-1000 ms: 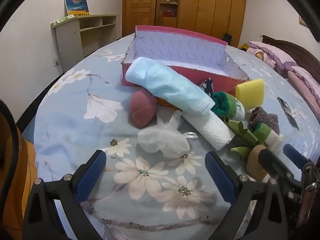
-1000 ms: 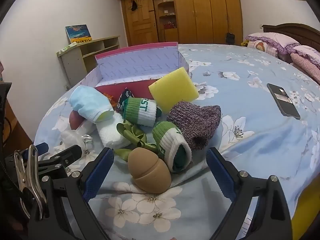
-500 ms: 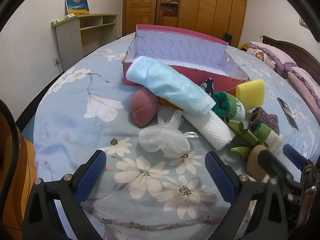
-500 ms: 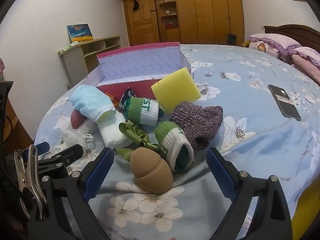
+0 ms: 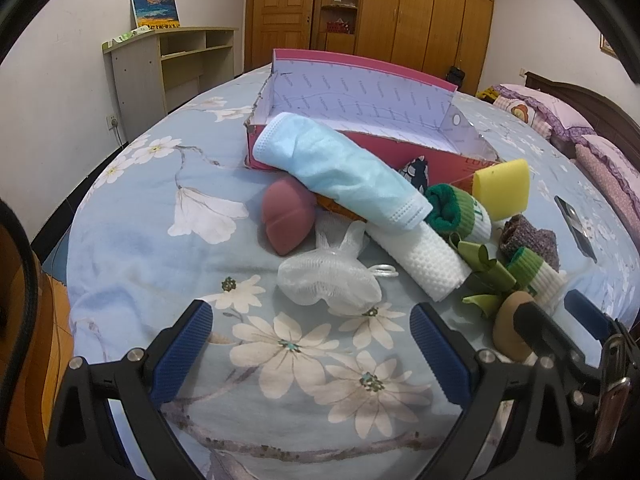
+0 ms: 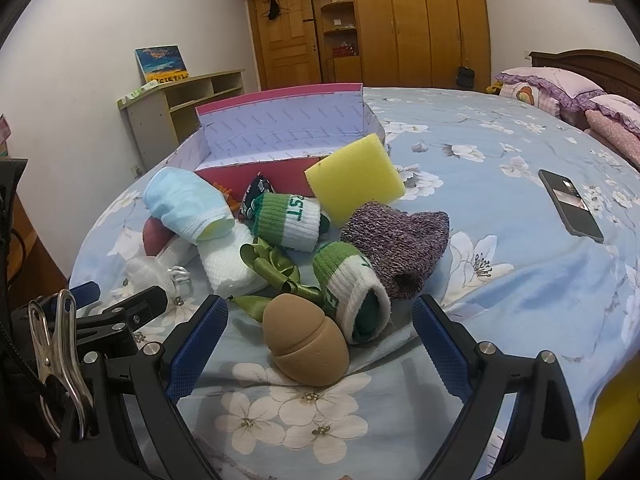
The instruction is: Organize soft objects
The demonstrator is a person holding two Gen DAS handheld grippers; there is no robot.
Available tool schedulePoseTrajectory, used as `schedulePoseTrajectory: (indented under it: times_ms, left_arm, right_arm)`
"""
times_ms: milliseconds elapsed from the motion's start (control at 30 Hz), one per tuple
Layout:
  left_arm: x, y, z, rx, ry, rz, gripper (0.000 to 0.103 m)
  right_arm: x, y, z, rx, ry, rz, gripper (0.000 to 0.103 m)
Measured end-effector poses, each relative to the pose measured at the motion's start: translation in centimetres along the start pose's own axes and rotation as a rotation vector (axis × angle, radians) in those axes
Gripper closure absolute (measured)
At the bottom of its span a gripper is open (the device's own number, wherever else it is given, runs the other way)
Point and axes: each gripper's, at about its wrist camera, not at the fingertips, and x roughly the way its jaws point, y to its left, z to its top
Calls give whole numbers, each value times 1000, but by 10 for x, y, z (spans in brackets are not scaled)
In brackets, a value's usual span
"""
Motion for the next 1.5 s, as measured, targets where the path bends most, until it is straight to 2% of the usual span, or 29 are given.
schedulePoseTrajectory:
  times_ms: [1500]
  left_arm:
    - [4, 8, -2, -18, 11, -18, 2]
  right_arm:
    - [1, 0, 1, -7, 5, 2, 7]
